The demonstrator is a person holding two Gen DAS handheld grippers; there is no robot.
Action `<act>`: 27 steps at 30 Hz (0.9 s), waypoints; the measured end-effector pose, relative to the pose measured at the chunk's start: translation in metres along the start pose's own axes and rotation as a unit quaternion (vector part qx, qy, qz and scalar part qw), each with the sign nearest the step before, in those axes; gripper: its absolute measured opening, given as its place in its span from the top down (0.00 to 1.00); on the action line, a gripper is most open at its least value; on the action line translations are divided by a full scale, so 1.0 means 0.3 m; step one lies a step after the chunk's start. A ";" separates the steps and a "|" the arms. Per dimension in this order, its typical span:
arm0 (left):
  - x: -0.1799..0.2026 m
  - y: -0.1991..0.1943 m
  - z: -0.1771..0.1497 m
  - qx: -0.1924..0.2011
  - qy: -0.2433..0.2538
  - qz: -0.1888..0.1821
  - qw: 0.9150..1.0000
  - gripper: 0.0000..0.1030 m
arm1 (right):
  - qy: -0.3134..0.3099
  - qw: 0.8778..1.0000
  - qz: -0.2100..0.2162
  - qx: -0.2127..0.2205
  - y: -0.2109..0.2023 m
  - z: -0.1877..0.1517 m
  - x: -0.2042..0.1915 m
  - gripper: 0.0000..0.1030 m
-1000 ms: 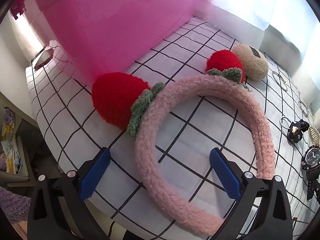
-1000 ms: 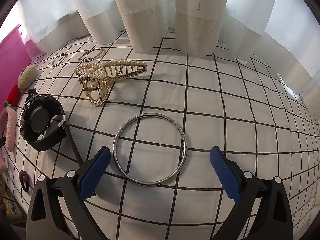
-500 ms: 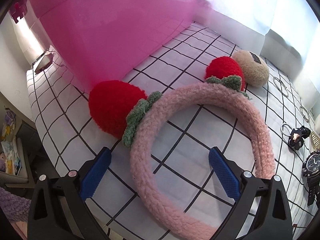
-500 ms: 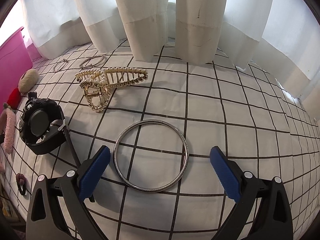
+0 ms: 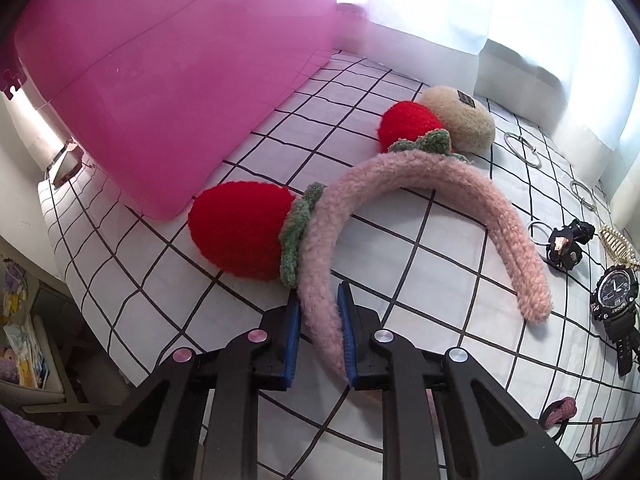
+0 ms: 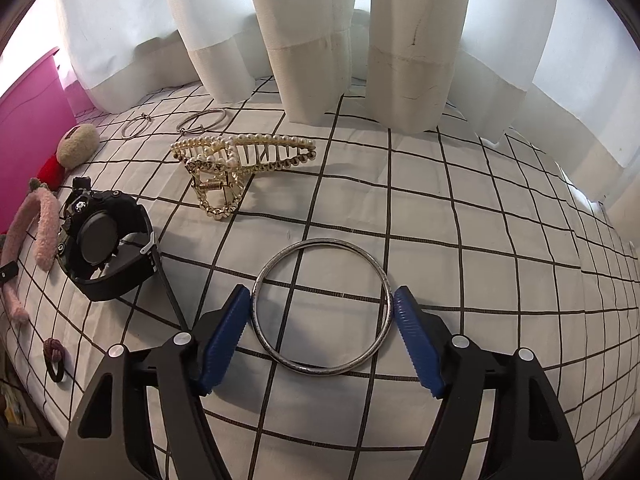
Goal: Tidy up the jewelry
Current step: 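Close the left tool on the pink headband while the right tool grasps the metal ring, then carry the headband in the left tool and the ring in the right tool into the pink tub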
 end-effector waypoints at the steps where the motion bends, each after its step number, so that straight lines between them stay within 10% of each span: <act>1: -0.002 -0.002 0.000 -0.001 -0.003 -0.002 1.000 0.86 | 0.001 1.000 -0.001 0.000 -0.003 -0.001 -0.001 0.31; 27: -0.014 -0.273 0.178 0.063 -0.042 -0.050 0.996 0.91 | 0.019 0.998 0.023 0.057 -0.194 0.138 -0.038 0.31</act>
Point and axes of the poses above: each gripper's, at about its wrist camera, not at the fingertips, and y roughly the way its jaws point, x to its right, z to its top, the point moved 7 cm from there along y, roughly the way its jaws point, and after that the axes turned 13 degrees about x, right-handed, at the moved point
